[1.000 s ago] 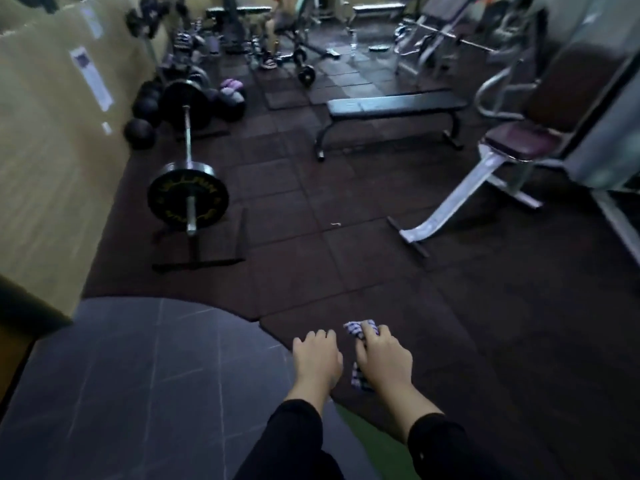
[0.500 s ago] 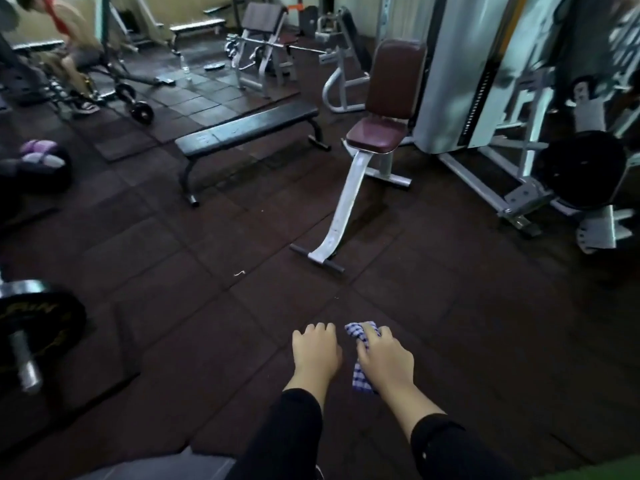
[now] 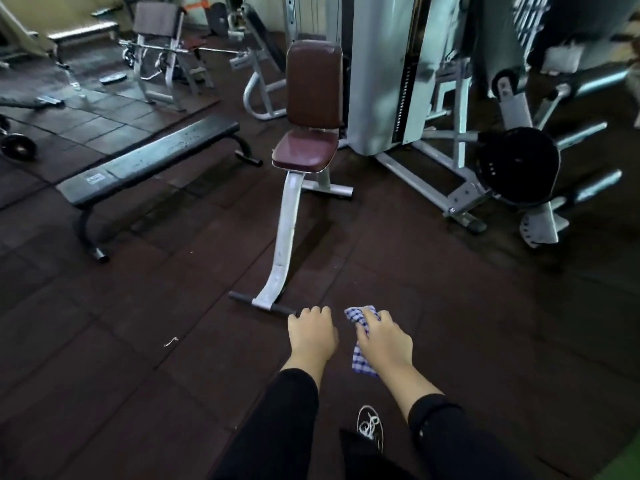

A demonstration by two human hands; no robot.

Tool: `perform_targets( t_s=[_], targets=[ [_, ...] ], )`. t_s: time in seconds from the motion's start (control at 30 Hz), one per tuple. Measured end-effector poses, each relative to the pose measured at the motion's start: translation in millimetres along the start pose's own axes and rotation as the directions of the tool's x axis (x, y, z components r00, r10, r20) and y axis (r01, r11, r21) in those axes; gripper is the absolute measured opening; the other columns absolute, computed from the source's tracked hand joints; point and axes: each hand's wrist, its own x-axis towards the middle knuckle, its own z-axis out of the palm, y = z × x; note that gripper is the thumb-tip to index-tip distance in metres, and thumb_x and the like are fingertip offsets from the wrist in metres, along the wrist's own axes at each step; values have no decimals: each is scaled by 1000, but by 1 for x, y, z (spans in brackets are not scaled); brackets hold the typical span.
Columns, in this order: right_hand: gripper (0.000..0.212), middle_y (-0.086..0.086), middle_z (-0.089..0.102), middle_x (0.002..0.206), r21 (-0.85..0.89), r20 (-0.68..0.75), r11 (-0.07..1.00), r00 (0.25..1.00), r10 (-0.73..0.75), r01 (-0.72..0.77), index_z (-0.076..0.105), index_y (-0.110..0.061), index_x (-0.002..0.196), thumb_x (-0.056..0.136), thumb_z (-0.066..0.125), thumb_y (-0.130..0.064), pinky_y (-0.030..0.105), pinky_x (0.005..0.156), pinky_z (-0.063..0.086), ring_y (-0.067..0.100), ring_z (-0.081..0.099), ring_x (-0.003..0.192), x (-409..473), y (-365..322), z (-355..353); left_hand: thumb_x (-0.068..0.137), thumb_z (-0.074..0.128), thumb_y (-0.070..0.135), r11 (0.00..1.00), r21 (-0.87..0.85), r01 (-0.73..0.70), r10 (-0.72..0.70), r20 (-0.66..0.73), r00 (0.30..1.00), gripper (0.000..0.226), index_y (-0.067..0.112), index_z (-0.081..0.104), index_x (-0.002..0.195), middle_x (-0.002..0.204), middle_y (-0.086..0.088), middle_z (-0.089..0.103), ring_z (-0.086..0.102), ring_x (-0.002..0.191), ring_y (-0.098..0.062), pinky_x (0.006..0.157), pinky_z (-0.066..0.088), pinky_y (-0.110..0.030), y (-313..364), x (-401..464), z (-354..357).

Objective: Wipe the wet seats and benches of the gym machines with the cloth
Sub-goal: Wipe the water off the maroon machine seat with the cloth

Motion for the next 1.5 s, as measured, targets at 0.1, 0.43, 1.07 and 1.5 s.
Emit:
perform_targets(
  t_s=[0.1, 0.43, 1.07, 1.5],
  targets=[
    [43, 0, 51, 119, -8, -13, 1000, 1000, -9, 9, 41, -30, 138, 97, 38, -41, 29, 65, 39, 20, 59, 101, 72, 21, -23, 97, 42, 32, 999, -27, 26, -26, 13, 1000, 30, 17, 48, 123, 128, -3, 54, 47, 123, -24, 96, 35, -41, 22, 64, -26],
    [42, 0, 51, 119, 9, -5, 1000, 1000, 0, 0, 42, -31, 137, 97, 38, -41, 30, 69, 43, 21, 59, 101, 284, 48, -59, 95, 42, 31, 995, -75, 67, -69, -32, 997, 31, 18, 49, 123, 126, -2, 55, 49, 121, -24, 93, 36, -40, 58, 258, -93],
    [41, -2, 48, 123, -5, 82, 995, 992, -98, 99, 38, -32, 138, 97, 37, -41, 30, 70, 42, 19, 57, 106, 733, -12, -76, 97, 40, 30, 985, -125, 118, -122, -27, 992, 30, 17, 49, 121, 125, -3, 55, 49, 119, -24, 94, 36, -40, 4, 689, -226],
    [39, -1, 50, 121, 20, 265, 922, 887, -377, 386, 42, -33, 134, 96, 40, -44, 32, 74, 47, 21, 56, 108, 963, -55, -7, 97, 37, 28, 847, -310, 431, -438, 50, 897, 27, 20, 50, 119, 124, 1, 56, 51, 117, -23, 93, 38, -40, -51, 876, -208]
  ],
)
